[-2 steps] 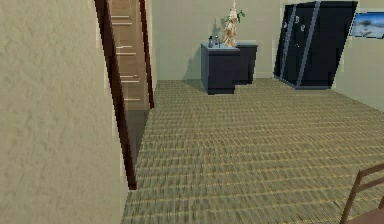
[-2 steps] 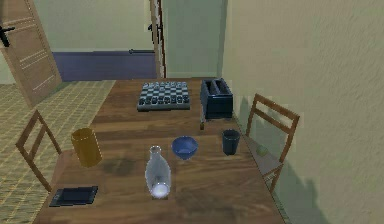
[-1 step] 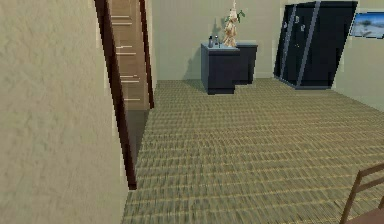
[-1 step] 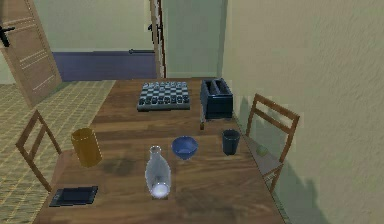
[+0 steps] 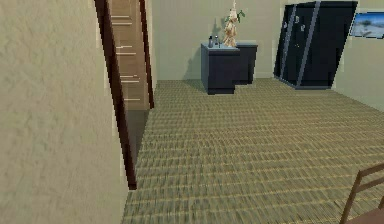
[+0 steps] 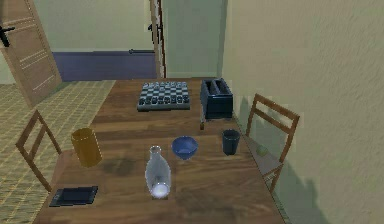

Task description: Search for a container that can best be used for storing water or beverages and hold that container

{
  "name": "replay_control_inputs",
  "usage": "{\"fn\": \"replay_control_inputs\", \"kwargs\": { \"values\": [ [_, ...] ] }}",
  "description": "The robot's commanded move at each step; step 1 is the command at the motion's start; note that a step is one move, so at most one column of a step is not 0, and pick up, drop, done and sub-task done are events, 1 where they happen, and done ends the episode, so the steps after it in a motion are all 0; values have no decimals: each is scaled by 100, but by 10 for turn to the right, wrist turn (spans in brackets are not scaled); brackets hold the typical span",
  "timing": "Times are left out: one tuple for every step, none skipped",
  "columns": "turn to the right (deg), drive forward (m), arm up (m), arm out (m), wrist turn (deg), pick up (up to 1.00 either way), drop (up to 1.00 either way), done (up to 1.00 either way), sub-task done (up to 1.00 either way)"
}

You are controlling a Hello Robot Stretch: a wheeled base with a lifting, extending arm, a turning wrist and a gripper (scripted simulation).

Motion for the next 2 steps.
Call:
{"fn": "replay_control_inputs", "kwargs": {
  "values": [
    [0, 0, 0, 30, 0, 0, 0, 0, 0],
    [0, 0, 0, 0, 450, 0, 0, 0, 0]
  ]
}}
